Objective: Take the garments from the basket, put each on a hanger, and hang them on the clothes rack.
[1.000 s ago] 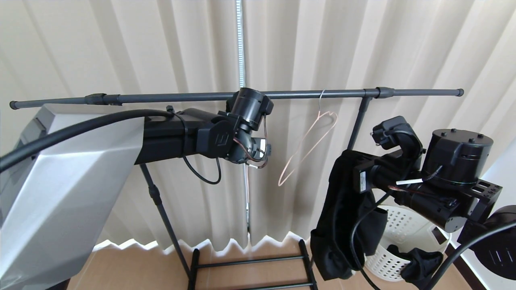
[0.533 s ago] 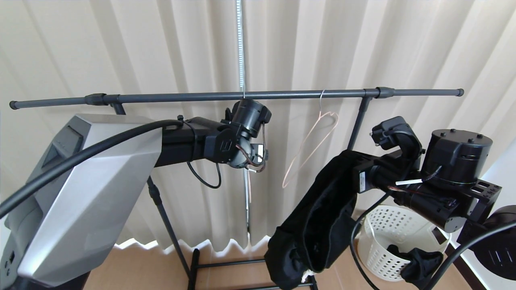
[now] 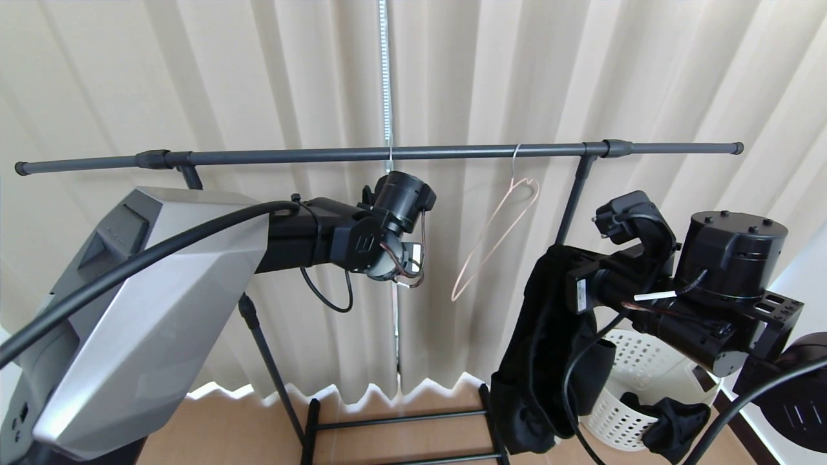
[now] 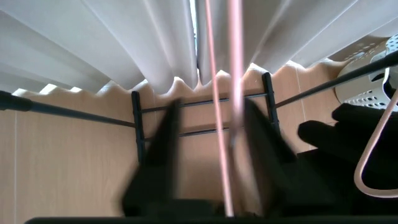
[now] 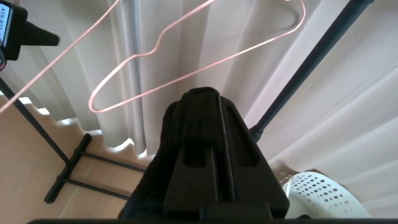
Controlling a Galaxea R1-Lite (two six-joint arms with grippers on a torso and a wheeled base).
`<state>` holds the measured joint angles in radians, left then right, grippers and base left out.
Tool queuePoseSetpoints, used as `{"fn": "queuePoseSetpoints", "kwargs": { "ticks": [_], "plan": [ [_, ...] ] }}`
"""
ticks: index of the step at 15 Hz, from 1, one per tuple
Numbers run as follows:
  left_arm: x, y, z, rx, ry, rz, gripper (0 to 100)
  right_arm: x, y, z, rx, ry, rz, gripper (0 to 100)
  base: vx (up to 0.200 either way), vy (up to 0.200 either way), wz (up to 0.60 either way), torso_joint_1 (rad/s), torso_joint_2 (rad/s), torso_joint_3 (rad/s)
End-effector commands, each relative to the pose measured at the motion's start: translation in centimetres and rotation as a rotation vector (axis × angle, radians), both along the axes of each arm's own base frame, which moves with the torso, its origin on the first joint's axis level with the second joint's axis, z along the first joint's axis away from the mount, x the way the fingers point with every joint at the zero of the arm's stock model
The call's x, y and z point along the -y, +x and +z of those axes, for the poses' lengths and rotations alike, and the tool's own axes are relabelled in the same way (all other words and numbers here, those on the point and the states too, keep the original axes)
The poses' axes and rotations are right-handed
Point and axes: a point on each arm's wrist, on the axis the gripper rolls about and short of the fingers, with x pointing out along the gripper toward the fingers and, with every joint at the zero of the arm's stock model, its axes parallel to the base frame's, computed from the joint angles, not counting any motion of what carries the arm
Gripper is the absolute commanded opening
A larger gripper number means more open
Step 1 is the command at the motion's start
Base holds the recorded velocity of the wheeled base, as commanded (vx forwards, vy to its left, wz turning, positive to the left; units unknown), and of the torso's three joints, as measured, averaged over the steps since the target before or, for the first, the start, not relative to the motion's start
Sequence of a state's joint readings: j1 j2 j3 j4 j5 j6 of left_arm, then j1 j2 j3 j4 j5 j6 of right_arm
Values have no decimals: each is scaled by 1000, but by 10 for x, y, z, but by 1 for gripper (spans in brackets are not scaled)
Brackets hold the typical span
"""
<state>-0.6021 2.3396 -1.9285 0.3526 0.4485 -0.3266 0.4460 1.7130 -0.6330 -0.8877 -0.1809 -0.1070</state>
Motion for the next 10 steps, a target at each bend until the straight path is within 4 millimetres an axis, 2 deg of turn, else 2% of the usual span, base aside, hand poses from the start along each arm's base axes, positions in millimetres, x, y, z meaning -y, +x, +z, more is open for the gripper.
{"fn": "queuePoseSetpoints", "kwargs": {
  "ticks": [1,7,10],
  "plan": [
    [-1,-1,-1,-6,4,3,0,0,0,0,1,0,0,0,0,0,0,0,0,0],
    [-4,-5,10,9,-6,-3,0,0,-1,-2,-6,-3,2,0,0,0,0,0,0,0],
    [-7,-11,27,38,-25,-6,0,0,-1,-2,-5,-3,2,0,0,0,0,0,0,0]
  ]
}}
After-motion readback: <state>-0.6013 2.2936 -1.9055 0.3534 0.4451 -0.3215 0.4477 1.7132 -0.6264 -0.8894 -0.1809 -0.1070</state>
